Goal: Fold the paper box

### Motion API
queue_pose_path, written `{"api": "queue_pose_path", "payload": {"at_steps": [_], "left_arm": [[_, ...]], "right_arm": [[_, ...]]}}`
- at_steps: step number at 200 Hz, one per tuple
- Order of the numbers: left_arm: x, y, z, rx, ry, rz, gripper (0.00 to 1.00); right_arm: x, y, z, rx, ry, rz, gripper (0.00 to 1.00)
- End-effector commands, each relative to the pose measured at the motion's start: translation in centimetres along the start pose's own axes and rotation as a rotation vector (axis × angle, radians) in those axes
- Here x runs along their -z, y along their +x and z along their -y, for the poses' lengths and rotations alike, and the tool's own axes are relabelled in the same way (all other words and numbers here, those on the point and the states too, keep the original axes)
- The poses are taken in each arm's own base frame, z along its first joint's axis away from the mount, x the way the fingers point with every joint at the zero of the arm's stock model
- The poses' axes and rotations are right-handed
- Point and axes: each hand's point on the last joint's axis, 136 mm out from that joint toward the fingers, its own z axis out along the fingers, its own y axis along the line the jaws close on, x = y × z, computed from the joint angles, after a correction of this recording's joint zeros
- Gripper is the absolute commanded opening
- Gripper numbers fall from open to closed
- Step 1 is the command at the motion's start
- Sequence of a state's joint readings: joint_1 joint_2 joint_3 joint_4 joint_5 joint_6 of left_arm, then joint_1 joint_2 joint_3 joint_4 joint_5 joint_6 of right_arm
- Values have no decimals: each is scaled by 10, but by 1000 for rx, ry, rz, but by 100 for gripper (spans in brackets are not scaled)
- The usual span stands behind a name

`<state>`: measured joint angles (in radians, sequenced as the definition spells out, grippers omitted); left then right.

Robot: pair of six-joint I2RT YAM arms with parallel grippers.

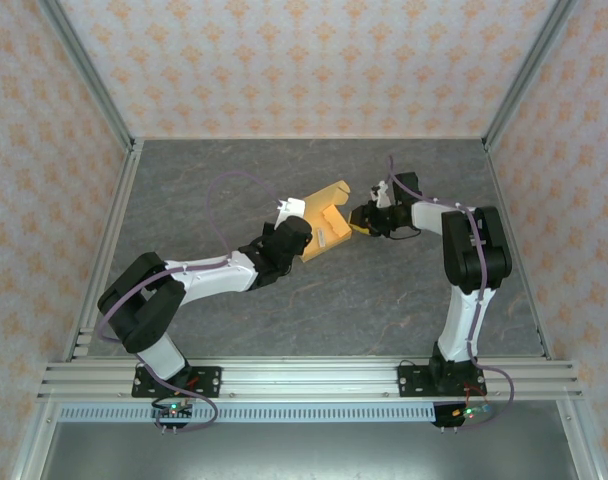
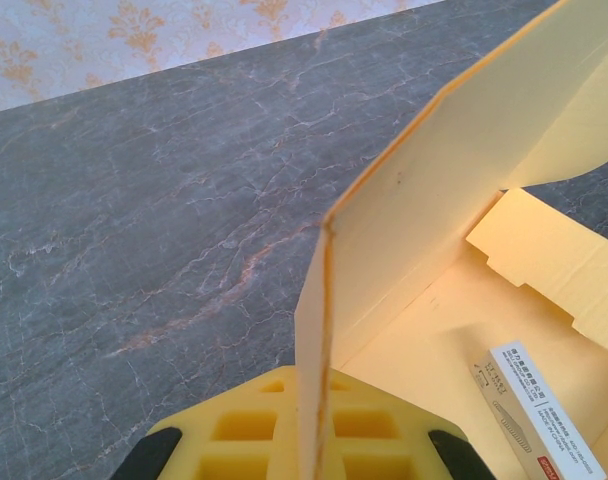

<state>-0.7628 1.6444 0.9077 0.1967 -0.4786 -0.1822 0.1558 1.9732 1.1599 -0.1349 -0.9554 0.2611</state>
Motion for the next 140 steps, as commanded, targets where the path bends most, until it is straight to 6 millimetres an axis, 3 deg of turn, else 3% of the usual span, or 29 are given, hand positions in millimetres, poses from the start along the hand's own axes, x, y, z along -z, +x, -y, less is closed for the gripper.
{"api": "queue_pose_path", "payload": {"at_steps": [1,140], "left_arm": [[5,-7,-4,31,-1,15,0],[6,-8,-5,33,-7,16,0]], "right_arm": [[2,3,-22,43,-67,-21,31],[-8,18,-20,45,-63,-75,30]]}}
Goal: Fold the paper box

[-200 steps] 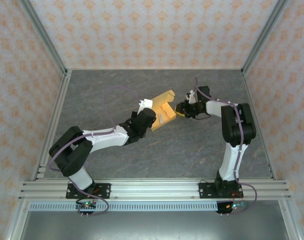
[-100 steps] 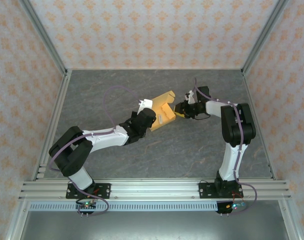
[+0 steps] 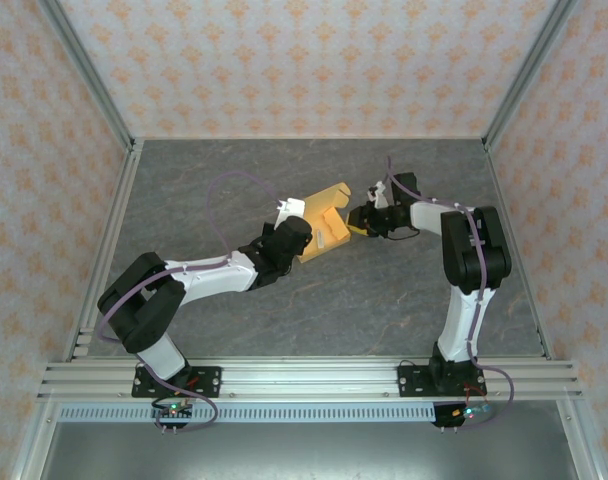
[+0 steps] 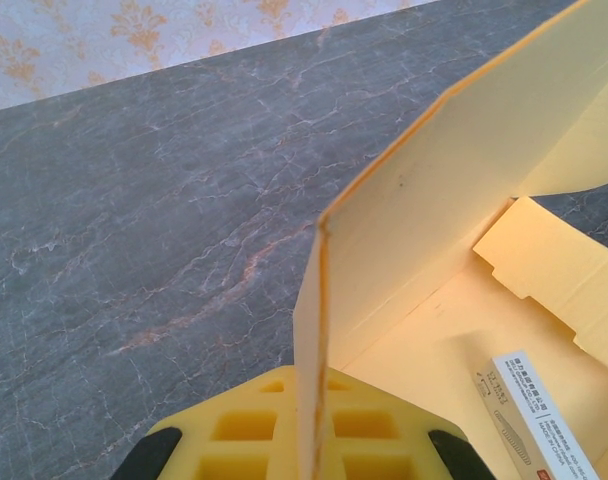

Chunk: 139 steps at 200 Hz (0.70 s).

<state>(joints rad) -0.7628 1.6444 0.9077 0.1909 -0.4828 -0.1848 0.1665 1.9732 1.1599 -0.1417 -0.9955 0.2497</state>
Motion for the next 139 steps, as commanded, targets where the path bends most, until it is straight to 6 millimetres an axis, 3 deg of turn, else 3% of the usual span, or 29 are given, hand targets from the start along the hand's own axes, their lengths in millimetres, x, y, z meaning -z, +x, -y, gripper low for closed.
{"api": "queue_pose_path", "payload": {"at_steps": [1,139], "left_arm": [[6,-9,-4,34,-2,20,0],[6,-8,-6,35,-8,18,0]], "right_arm": [[-6,10,-12,33,-28,-44,30],[-12,17,-20,49,-51,-74,34]]}}
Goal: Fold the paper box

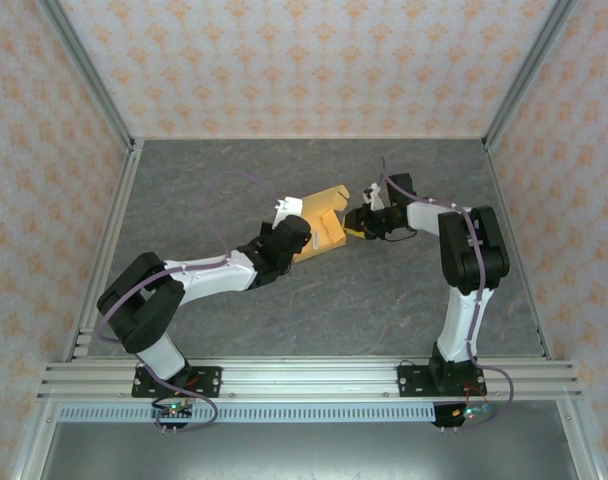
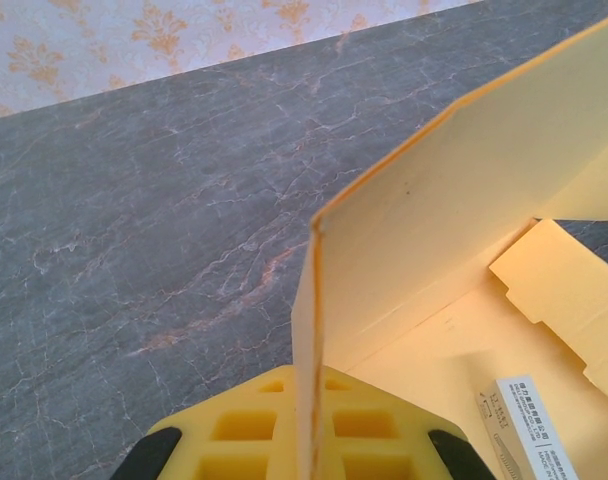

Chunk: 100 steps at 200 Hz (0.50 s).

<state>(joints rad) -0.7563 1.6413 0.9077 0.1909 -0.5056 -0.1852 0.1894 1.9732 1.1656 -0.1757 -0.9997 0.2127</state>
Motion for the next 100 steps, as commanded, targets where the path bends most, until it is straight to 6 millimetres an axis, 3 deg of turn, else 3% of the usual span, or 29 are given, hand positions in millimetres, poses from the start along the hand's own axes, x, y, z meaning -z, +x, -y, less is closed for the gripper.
{"api": "queue_pose_path", "payload": {"at_steps": [1,61,100], "left_arm": [[7,-6,0,30,20,11,0],[7,-6,0,28,17,10,0],[7,-5,0,28,19,9,0]], "right_arm": [[-7,6,-15,20,-53,-35,34],[-4,-7,-27,-7,-100,20,31],[-4,-6,-25,-14,-92,22,27]]}}
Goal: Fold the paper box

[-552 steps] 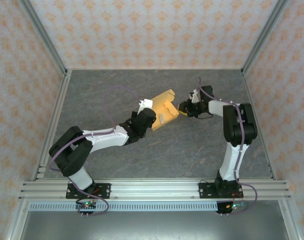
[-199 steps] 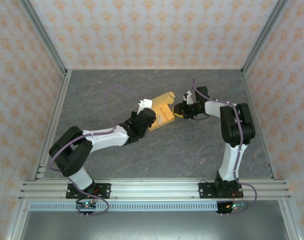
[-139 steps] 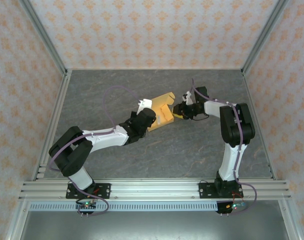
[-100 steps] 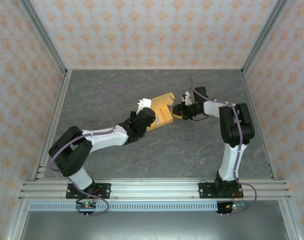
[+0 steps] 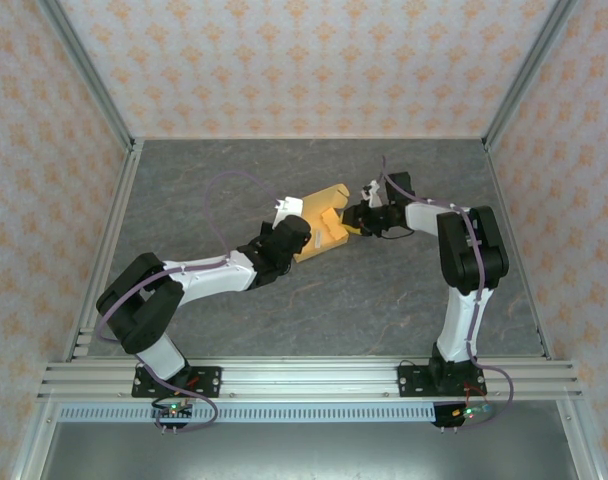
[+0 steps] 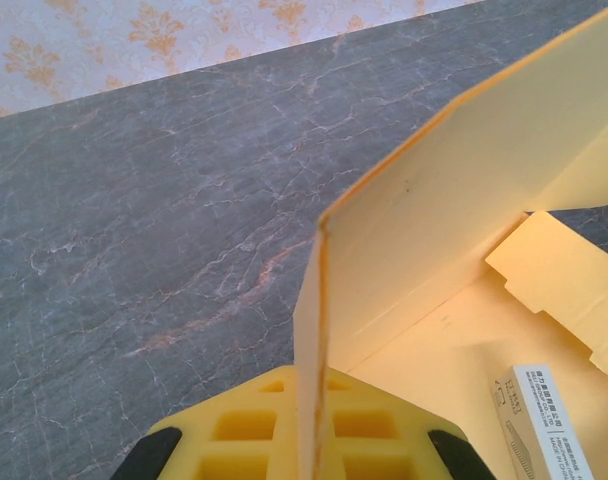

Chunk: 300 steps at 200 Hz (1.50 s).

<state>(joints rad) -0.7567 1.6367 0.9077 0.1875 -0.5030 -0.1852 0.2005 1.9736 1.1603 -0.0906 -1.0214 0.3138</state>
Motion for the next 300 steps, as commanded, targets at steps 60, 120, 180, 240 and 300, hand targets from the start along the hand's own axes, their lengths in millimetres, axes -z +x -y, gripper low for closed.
{"api": "queue_pose_path", "payload": {"at_steps": [60,120,180,240,300], "left_arm": [[7,-4,0,28,16,8,0],[5,-3,3,31,23,5,0],[6,1,5,30,25,0,0],[7,4,5,34,27,-1,0],[9,2,4,38,26,4,0]], "right_arm": [[-8,11,1,9,-12,-31,18],[-18,21,5,30,40,-63,14],[-27,27,11,53,158,-72,13],[-31,40,31,95,346,-76,10],[-26,51,45,175,547,-68,8]]}}
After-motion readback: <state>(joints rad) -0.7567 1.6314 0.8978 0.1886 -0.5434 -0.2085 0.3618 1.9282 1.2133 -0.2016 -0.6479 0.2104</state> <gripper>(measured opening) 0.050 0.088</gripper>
